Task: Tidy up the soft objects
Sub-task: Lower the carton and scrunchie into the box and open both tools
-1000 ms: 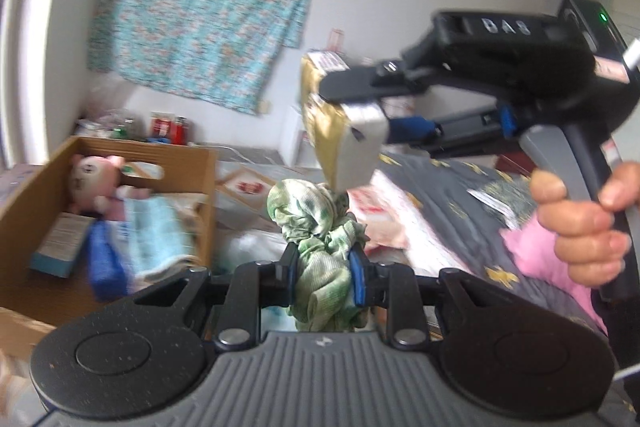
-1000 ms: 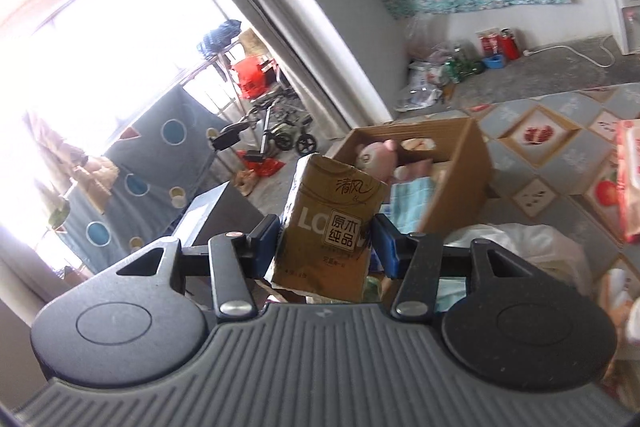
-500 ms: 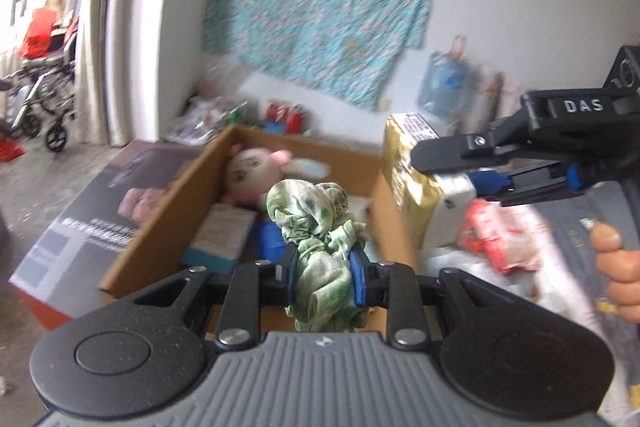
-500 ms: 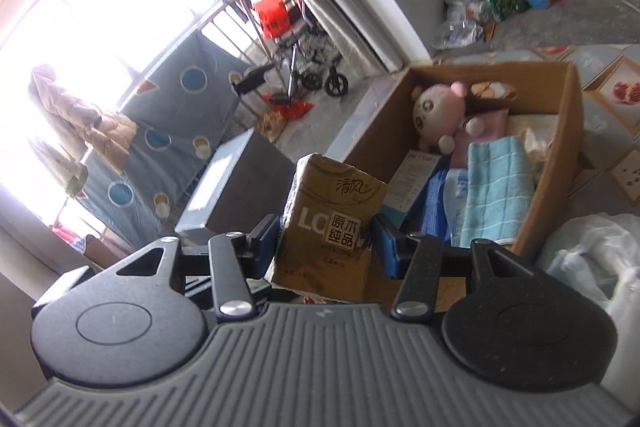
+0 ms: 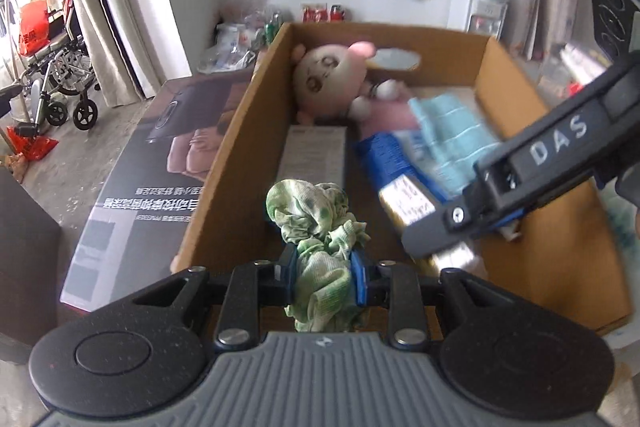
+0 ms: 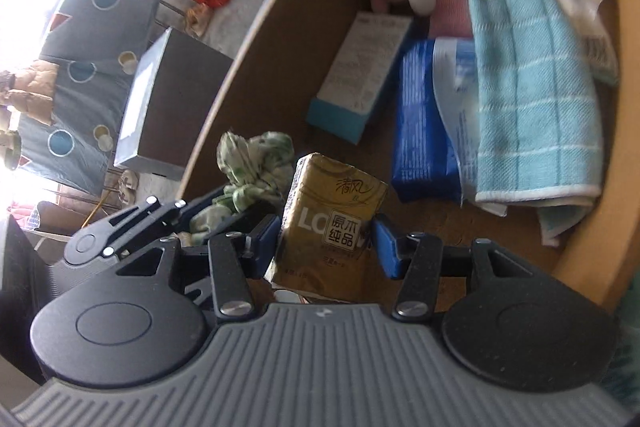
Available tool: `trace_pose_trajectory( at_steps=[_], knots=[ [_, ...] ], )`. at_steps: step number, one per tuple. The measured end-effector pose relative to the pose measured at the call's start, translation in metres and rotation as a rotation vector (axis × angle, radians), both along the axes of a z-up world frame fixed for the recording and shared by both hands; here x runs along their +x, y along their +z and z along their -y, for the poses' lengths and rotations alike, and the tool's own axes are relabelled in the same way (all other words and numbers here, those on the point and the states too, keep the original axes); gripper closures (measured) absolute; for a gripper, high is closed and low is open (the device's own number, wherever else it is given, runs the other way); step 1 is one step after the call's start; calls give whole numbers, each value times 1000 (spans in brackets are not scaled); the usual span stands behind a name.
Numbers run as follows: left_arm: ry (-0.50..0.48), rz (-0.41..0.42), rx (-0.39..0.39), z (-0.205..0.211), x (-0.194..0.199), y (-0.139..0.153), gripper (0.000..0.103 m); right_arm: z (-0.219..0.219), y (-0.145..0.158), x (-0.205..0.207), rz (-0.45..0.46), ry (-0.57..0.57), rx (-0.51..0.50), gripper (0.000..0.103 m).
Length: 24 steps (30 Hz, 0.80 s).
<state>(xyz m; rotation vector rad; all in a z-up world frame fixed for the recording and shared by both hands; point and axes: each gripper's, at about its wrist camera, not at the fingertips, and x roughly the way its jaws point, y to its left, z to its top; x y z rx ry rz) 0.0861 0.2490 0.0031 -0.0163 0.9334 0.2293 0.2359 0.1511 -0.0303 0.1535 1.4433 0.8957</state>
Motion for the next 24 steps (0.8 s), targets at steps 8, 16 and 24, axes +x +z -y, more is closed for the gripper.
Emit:
trace_pose_trajectory(
  at_steps=[8,16,24],
  knots=[
    [-29,-37,48,-17,10,-19,67,-23,-30,-3,-81,-21,-63,50],
    [-39,-19,99,-20,9,-20,50,-26,-44,-4,-132,-69,-68,38],
    [-42,24,115,-20,3,-11,48,-12,-38,-1,-136,-117,-19,37]
  ],
)
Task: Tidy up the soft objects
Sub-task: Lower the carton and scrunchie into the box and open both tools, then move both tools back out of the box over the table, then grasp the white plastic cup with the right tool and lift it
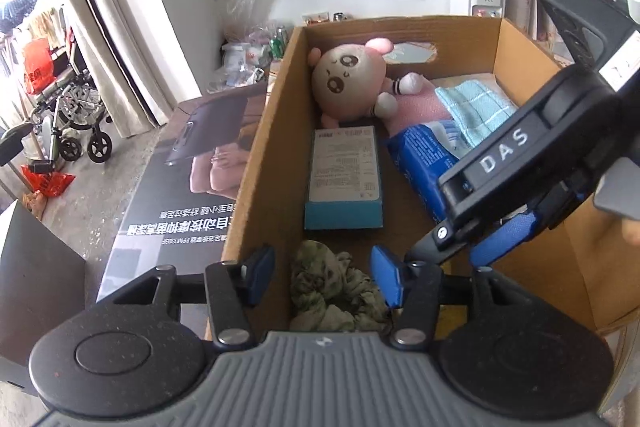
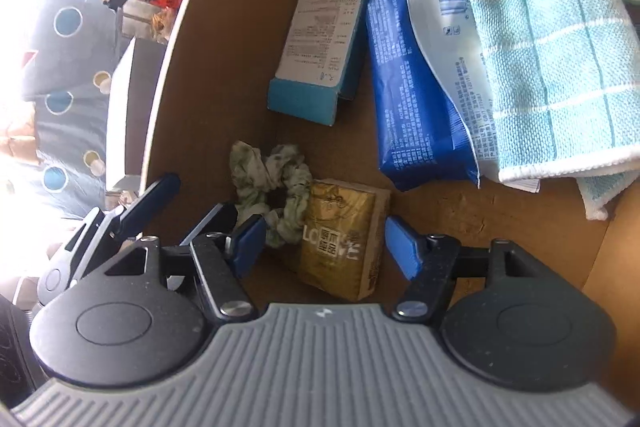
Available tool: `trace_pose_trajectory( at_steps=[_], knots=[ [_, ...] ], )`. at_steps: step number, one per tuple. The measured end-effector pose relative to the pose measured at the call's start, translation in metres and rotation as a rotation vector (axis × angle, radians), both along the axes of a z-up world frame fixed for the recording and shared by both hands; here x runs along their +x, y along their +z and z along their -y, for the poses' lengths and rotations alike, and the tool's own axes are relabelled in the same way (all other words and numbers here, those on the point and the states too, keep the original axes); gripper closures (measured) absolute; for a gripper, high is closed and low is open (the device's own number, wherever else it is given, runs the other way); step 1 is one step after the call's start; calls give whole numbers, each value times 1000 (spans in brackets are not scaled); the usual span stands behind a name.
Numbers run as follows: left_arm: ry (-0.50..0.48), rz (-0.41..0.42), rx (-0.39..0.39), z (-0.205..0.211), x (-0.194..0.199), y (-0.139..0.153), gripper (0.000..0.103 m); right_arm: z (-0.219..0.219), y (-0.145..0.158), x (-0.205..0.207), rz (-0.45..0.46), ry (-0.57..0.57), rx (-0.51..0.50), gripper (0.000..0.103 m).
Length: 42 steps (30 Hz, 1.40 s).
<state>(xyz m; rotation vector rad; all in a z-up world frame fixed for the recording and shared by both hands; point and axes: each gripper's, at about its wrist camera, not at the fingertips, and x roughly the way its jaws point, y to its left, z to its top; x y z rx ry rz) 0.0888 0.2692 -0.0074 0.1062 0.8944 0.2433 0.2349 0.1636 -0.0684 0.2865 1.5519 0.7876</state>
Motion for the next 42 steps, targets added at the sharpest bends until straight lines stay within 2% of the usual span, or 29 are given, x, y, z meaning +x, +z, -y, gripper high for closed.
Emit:
trace_pose_trajectory(
  at_steps=[4,6,8,12,19,24,29,33,38,42],
  knots=[
    [26,28,-28,-3,-6,11,48,14,16,1,31,-18,51,37],
    [33,53,-46,-2,-12,19,43,26,29,-3,65,-29,88,36],
    [27,92,-67,4,-20,29,38,41,45,-10,108,-45,136,29],
    [-20,149,-128,27,-34,43,31,79,74,-27,196,-48,198,24],
    [-184,197,-225,101,-37,53,28,186,130,-48,426,-99,147,21],
    [-320,226,-290,165,-30,49,27,285,145,-52,515,-222,77,19],
    [-430,205,-314,231,-19,31,27,375,130,-57,560,-346,-38,19],
    [-489,196,-307,279,-8,13,28,415,97,-60,576,-362,-161,19],
    [-496,174,-290,320,5,-10,36,422,51,-53,617,-305,-262,21],
    [-465,160,-299,325,9,-22,41,417,27,-36,618,-268,-301,23]
  ],
)
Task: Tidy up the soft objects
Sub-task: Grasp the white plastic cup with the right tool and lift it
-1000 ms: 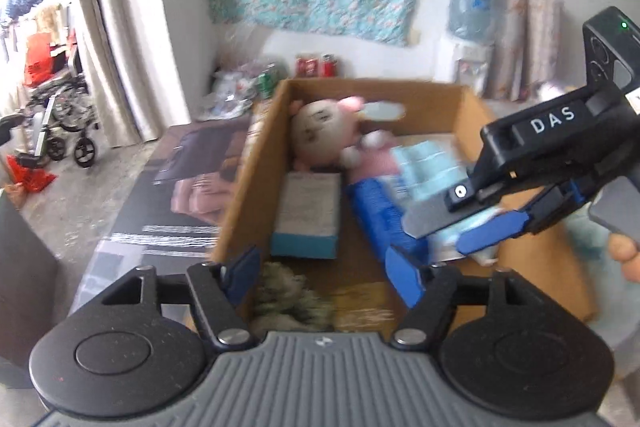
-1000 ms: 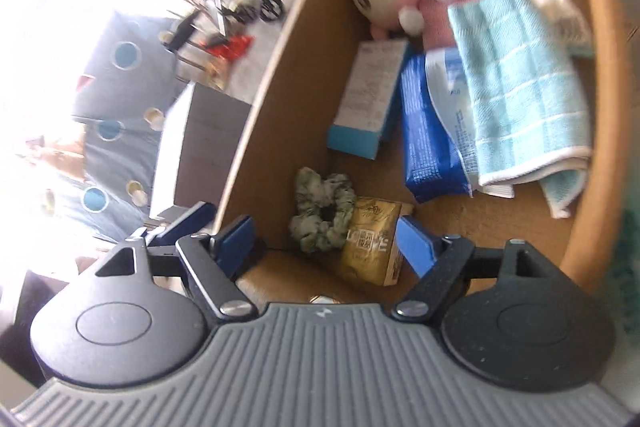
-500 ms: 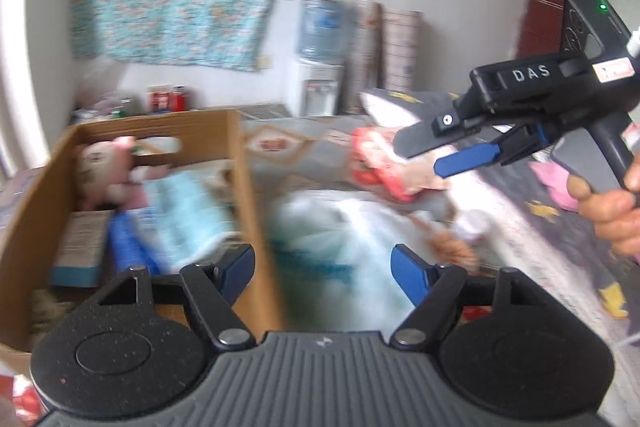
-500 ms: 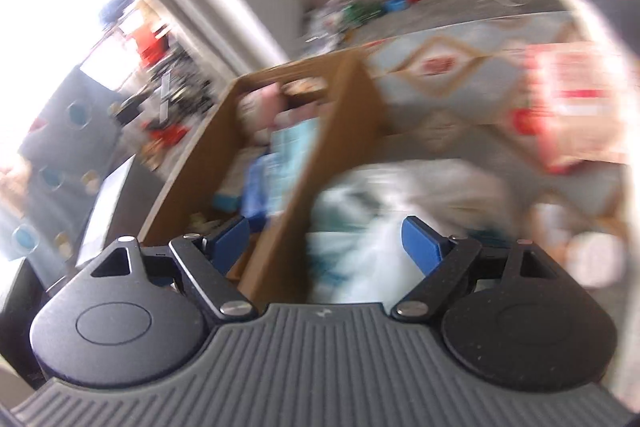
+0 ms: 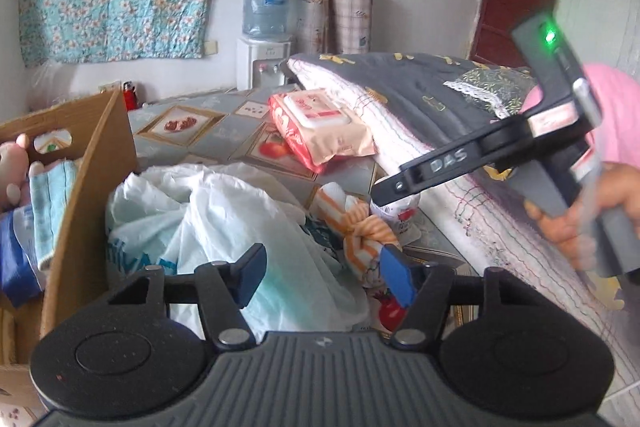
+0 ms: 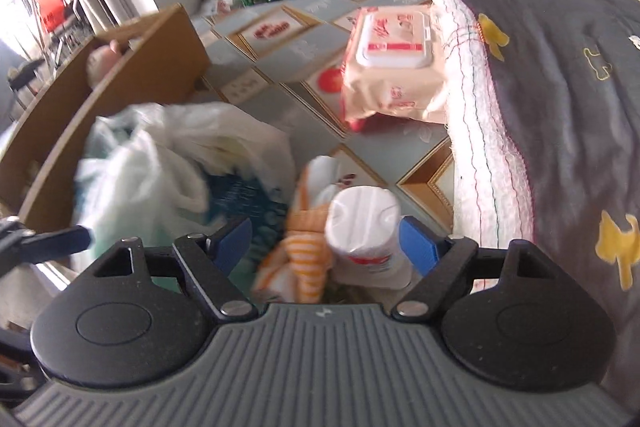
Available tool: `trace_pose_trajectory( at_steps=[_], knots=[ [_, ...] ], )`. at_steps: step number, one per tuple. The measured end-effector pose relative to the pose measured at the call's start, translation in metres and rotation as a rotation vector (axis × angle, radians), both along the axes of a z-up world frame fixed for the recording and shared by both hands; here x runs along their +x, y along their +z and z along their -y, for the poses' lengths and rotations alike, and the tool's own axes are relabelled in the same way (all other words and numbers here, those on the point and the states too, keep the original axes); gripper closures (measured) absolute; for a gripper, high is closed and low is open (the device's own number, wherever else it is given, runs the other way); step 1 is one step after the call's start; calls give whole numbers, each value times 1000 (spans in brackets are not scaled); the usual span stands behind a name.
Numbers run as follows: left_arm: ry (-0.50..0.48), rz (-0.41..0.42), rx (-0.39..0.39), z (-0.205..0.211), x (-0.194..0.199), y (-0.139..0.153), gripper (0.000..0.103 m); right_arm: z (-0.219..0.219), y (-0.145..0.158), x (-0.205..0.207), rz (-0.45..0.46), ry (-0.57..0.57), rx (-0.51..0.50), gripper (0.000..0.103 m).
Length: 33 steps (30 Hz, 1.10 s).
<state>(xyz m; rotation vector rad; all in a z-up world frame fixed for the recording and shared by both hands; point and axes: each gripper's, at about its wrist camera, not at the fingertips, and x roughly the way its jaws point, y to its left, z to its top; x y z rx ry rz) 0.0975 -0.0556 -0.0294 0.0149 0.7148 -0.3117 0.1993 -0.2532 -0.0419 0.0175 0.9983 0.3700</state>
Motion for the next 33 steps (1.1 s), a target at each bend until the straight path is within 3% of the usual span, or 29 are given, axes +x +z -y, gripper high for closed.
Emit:
trace_pose_trajectory(
  at_steps=[6,8,13,20,28,33],
  knots=[
    [20,-14,-36,-11,2,-3,45,-2,-24,17,-16,-5,-43,35],
    [17,-15,-37,-13,3,-3,46,4,-26,19,-9,-34,-34,53],
    [5,-10,-30,-9,2,-3,46,29,-26,21,-28,-103,80,54],
    [-3,-10,-38,-4,-8,-2,46,47,-12,5,7,-168,78,55],
    [-34,-16,-41,7,-19,-4,46,54,24,-21,105,-167,73,55],
    [-50,-6,-49,10,-25,-4,45,61,42,-30,82,-166,209,55]
  ],
)
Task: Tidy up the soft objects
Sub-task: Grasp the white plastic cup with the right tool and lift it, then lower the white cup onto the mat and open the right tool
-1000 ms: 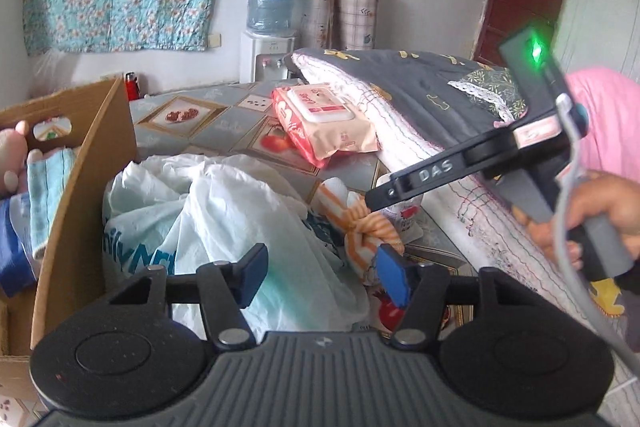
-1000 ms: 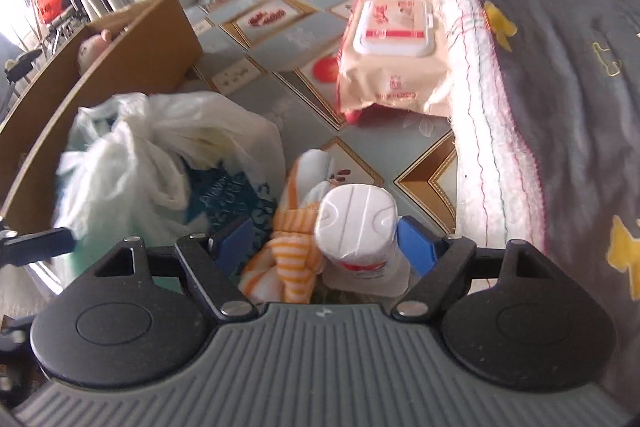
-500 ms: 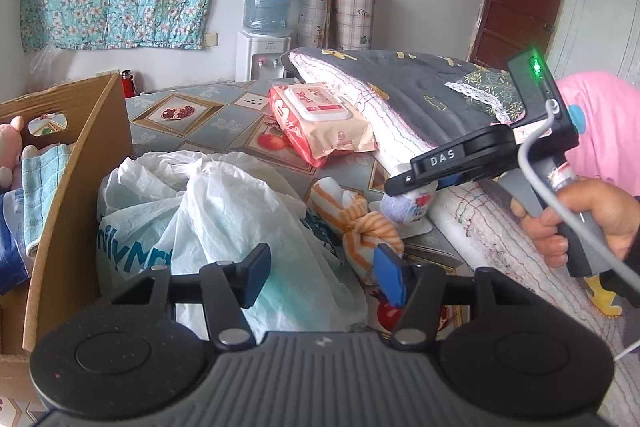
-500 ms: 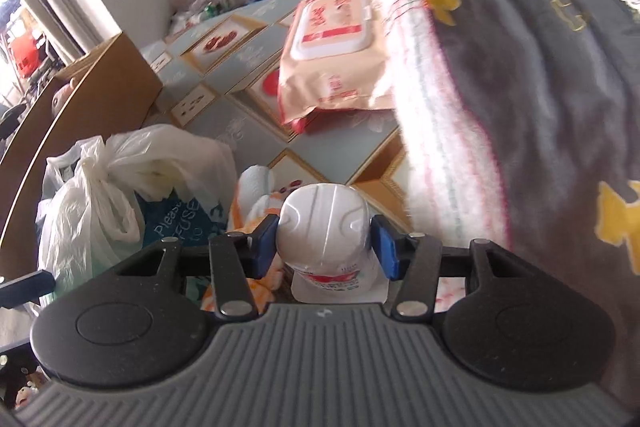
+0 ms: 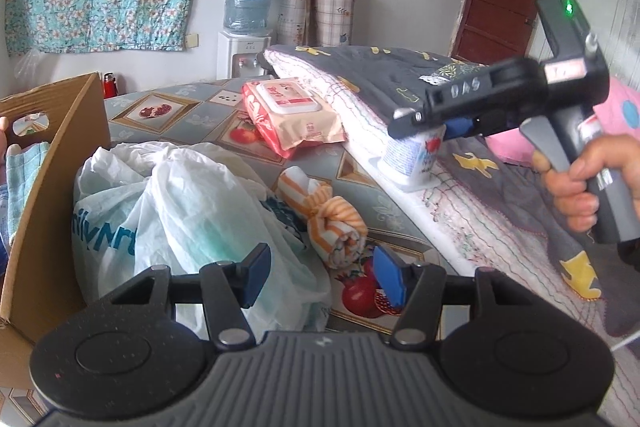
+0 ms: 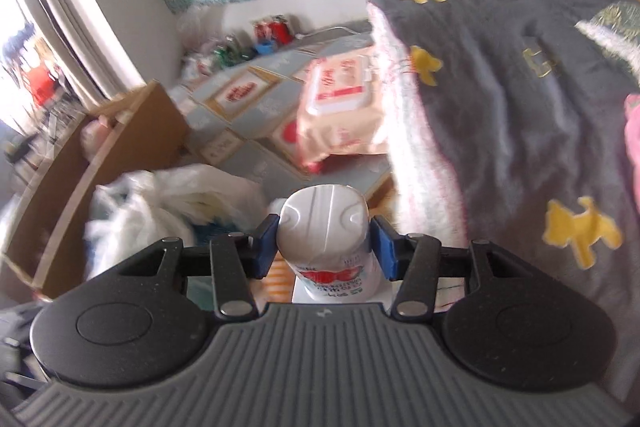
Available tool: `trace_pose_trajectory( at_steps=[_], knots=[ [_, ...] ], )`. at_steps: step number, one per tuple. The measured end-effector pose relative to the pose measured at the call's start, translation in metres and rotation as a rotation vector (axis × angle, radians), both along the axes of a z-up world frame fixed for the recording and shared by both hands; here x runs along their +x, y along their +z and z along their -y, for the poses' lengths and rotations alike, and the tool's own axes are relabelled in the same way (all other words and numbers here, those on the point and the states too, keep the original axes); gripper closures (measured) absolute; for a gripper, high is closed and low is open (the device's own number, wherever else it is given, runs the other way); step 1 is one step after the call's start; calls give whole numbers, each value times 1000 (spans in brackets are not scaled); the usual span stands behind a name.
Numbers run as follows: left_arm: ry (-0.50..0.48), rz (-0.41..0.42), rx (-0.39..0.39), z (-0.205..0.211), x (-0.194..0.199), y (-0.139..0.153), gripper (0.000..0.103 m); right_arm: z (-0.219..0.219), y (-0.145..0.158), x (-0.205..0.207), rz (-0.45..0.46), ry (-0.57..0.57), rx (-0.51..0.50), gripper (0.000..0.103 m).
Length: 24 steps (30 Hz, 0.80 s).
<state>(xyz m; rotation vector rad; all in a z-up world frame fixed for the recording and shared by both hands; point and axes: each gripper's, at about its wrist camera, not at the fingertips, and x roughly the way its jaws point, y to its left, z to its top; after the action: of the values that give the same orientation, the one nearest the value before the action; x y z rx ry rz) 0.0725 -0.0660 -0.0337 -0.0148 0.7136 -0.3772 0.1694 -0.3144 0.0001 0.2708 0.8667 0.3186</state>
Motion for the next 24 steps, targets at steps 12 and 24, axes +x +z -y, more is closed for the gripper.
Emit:
trace_pose_trajectory(
  at_steps=[12,24],
  knots=[
    [-13,-21,-65,8,4,-1,40,-7,-26,-10,-228,60,413,55],
    [65,-153,-121,19,15,-37,51,-14,-97,1,-461,1,523,54]
  ],
)
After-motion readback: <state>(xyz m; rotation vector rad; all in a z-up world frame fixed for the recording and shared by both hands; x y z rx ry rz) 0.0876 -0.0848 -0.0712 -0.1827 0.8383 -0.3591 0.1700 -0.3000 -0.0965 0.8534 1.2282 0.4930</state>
